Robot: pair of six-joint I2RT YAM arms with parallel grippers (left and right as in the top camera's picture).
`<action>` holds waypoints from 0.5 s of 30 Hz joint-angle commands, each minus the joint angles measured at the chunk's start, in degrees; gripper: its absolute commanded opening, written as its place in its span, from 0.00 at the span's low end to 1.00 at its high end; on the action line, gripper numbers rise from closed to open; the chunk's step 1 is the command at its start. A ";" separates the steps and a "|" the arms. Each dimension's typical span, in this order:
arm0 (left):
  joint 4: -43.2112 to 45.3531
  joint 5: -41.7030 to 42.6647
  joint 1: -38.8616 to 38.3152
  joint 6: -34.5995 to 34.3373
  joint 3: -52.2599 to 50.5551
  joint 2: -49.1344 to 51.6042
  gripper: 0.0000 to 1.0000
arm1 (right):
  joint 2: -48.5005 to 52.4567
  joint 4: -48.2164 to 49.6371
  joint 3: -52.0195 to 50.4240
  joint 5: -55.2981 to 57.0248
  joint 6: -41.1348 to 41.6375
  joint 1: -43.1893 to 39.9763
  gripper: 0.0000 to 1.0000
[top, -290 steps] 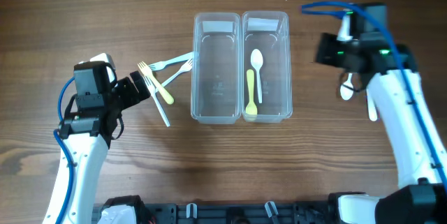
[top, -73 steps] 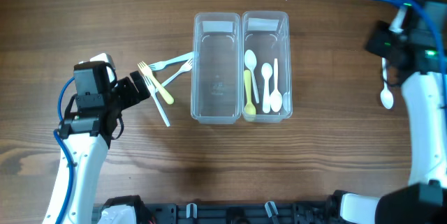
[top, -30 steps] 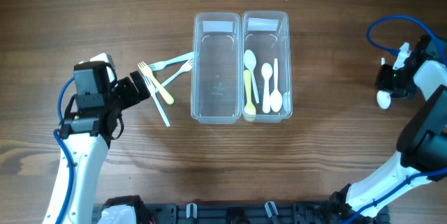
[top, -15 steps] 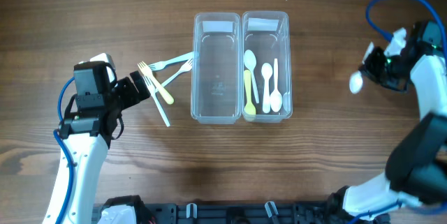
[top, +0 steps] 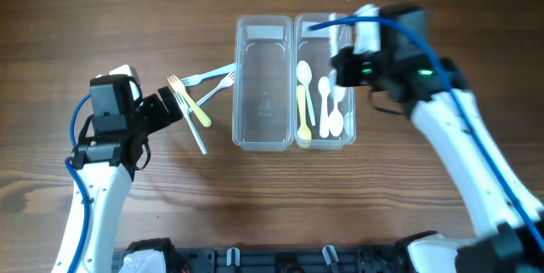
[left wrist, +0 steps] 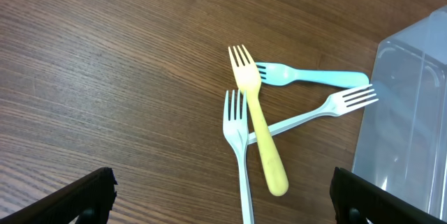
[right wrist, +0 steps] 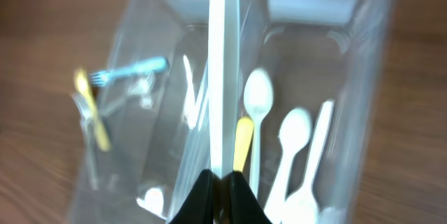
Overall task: Pack container
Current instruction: 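Lower the white spoon into the right container and release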
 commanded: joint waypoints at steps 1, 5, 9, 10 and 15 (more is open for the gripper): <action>0.15 -0.13 -0.22 1.38 0.94 0.26 1.00 | 7.63 2.60 -1.90 4.20 2.45 3.52 0.09; 0.15 -0.13 -0.22 1.38 0.94 0.26 1.00 | 8.72 4.15 -1.38 3.34 2.01 4.66 0.20; 0.15 -0.13 -0.22 1.40 0.94 0.26 1.00 | 5.11 3.89 1.70 5.31 1.79 2.95 0.62; 0.15 -0.13 -0.22 1.38 0.94 0.26 1.00 | 3.72 3.69 2.40 6.05 1.75 2.25 0.67; 0.15 -0.13 -0.22 1.38 0.94 0.26 1.00 | -5.60 2.86 3.37 6.45 -0.76 -4.74 0.80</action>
